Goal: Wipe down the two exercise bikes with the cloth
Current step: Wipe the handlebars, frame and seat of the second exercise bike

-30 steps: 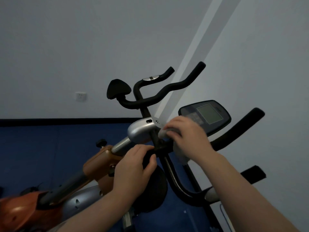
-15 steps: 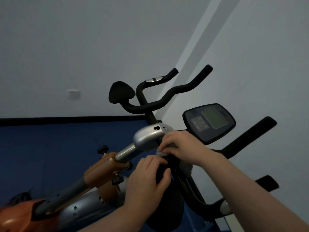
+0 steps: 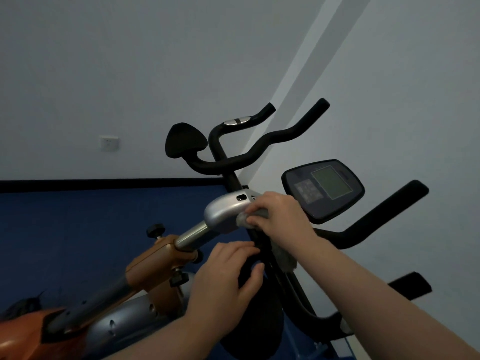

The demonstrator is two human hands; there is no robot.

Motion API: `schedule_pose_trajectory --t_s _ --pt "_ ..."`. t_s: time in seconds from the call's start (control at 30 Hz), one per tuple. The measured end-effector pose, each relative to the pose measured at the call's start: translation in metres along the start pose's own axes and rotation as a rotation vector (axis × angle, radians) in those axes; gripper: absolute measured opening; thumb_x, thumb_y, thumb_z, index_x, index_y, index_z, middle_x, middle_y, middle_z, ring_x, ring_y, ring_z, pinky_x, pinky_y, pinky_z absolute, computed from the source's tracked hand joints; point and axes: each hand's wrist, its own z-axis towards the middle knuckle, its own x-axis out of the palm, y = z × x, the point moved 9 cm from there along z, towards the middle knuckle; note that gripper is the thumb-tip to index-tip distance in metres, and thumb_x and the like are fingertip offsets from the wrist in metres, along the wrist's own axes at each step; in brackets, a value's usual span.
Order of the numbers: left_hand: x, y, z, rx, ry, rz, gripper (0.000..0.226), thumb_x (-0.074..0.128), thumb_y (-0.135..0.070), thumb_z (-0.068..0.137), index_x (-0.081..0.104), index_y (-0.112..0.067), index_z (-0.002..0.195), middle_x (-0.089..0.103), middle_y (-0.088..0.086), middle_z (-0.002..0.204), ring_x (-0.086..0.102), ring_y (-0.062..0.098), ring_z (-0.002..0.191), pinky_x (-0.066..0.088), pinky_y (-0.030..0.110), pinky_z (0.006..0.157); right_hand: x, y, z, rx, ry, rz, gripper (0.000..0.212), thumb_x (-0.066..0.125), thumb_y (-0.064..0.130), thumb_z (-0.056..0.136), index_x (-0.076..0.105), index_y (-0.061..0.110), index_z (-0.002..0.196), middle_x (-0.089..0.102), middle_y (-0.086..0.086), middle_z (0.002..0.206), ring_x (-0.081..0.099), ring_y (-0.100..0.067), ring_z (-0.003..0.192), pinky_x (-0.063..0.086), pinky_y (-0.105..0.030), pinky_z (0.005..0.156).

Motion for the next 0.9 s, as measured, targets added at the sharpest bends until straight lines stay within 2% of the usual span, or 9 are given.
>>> schedule_pose_trajectory --t_s 0.07,0.13,0.17,0.37,0.5,0.67,0.73,0.83,0.9 --pt "-0.001 0.000 -0.001 0.001 -0.021 -0.002 0.035 0.045 -0.049 0.089 0.066 -0.031 0.110 0.059 -0.024 0.115 0.048 -0.006 0.109 0.034 0.001 0.087 0.001 -0.010 -0.004 0.028 0.133 -0.027 0.012 0.078 0.034 0.075 0.075 0.036 0.087 0.065 0.009 0.098 0.059 -0.010 0.093 0.047 -0.028 0.081" --pt "-0.002 0.000 -0.001 -0.001 -0.036 0.005 0.033 0.047 -0.050 0.089 0.066 -0.033 0.109 0.059 -0.025 0.114 0.049 -0.007 0.108 0.038 0.004 0.085 0.004 -0.016 -0.004 0.039 0.306 -0.023 0.010 0.080 0.036 0.073 0.074 0.040 0.080 0.064 0.015 0.094 0.058 -0.004 0.089 0.046 -0.022 0.075" --pt "-0.002 0.001 -0.002 -0.008 -0.041 0.009 0.032 0.047 -0.050 0.089 0.066 -0.034 0.109 0.059 -0.026 0.115 0.049 -0.007 0.108 0.038 0.004 0.085 0.004 -0.014 0.000 0.023 0.337 -0.018 0.010 0.081 0.035 0.072 0.074 0.040 0.077 0.064 0.015 0.091 0.058 -0.003 0.088 0.046 -0.020 0.074" --pt "-0.001 0.003 -0.005 -0.058 -0.051 0.008 0.034 0.046 -0.052 0.088 0.065 -0.034 0.109 0.058 -0.026 0.114 0.048 -0.008 0.110 0.021 -0.004 0.094 0.012 0.013 0.002 -0.145 0.060 -0.040 0.010 0.072 0.029 0.083 0.077 0.029 0.092 0.063 0.010 0.103 0.059 -0.012 0.097 0.046 -0.031 0.085" --pt "-0.002 0.005 -0.006 -0.071 -0.060 0.007 0.034 0.046 -0.055 0.087 0.065 -0.036 0.108 0.058 -0.028 0.113 0.047 -0.008 0.109 0.036 0.005 0.087 0.004 -0.017 -0.007 -0.065 0.297 0.207 0.015 0.078 0.028 0.078 0.075 0.040 0.085 0.067 0.017 0.095 0.058 0.003 0.093 0.049 -0.026 0.088" --pt "-0.001 0.007 -0.007 -0.102 -0.069 0.006 0.033 0.044 -0.056 0.086 0.063 -0.040 0.107 0.056 -0.031 0.113 0.044 -0.012 0.114 0.022 -0.004 0.091 0.010 0.003 0.004 -0.100 0.095 0.123 0.013 0.073 0.023 0.082 0.076 0.027 0.093 0.062 0.006 0.102 0.057 -0.012 0.099 0.046 -0.033 0.090" --pt "0.000 0.007 -0.006 -0.099 -0.065 0.004 0.032 0.044 -0.057 0.086 0.062 -0.042 0.107 0.055 -0.032 0.113 0.045 -0.011 0.113 0.028 -0.001 0.089 0.009 -0.006 0.003 -0.101 0.168 0.122 0.013 0.074 0.025 0.082 0.074 0.031 0.094 0.062 0.008 0.105 0.057 -0.010 0.102 0.046 -0.031 0.092" --pt "-0.001 0.007 -0.006 -0.082 -0.070 0.007 0.029 0.046 -0.055 0.087 0.062 -0.040 0.106 0.056 -0.030 0.111 0.049 -0.008 0.108 0.034 0.004 0.087 0.010 -0.025 -0.006 -0.038 0.383 0.221 0.013 0.076 0.030 0.080 0.073 0.039 0.088 0.067 0.016 0.101 0.059 0.001 0.101 0.048 -0.027 0.093" --pt "-0.001 0.008 -0.006 -0.095 -0.078 -0.006 0.027 0.047 -0.054 0.086 0.062 -0.040 0.104 0.056 -0.031 0.111 0.049 -0.009 0.109 0.031 0.001 0.088 0.010 -0.022 -0.001 -0.028 0.334 0.249 0.013 0.076 0.025 0.080 0.074 0.037 0.084 0.067 0.013 0.099 0.059 -0.001 0.099 0.048 -0.030 0.093"
